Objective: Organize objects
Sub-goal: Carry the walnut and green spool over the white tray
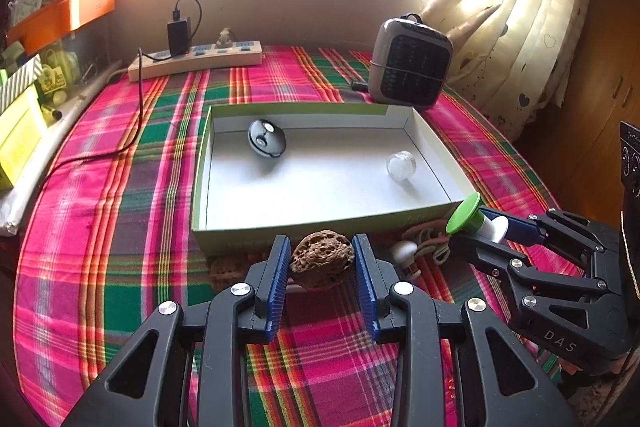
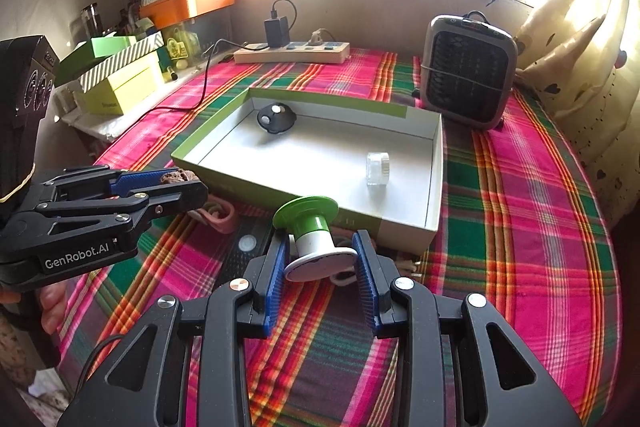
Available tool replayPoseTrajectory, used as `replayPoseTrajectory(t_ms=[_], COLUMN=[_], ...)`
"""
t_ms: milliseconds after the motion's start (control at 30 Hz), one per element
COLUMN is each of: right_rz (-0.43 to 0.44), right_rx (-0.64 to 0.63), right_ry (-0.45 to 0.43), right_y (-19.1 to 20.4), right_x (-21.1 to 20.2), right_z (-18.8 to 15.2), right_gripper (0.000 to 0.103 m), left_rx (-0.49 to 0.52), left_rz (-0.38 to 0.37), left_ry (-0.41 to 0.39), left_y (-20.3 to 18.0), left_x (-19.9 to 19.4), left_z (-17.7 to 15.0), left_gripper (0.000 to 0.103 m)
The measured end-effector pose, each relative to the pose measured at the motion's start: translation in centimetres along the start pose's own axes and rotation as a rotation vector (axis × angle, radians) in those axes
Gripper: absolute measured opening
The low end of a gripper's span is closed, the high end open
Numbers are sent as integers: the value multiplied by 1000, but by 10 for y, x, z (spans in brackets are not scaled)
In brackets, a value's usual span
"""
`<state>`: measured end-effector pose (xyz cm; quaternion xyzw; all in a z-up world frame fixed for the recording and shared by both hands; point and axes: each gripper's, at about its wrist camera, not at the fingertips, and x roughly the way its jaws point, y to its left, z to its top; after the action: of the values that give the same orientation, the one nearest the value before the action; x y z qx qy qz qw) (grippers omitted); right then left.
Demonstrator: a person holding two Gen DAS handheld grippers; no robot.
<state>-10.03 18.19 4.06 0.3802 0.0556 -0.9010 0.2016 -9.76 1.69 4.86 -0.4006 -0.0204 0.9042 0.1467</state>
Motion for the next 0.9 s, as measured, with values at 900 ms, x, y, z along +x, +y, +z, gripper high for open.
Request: replayPoseTrajectory(t_ms=[900], right_rz=[-78], right_rx=[42], right_ry=[8], right_y=[-44], right_x=[53], right_z=[76], right_gripper=[34], left_rx=[-8], left_rz=[40], left_ry=[1], left_y=[24], left_x=[43], left_z=[49], left_gripper=[30])
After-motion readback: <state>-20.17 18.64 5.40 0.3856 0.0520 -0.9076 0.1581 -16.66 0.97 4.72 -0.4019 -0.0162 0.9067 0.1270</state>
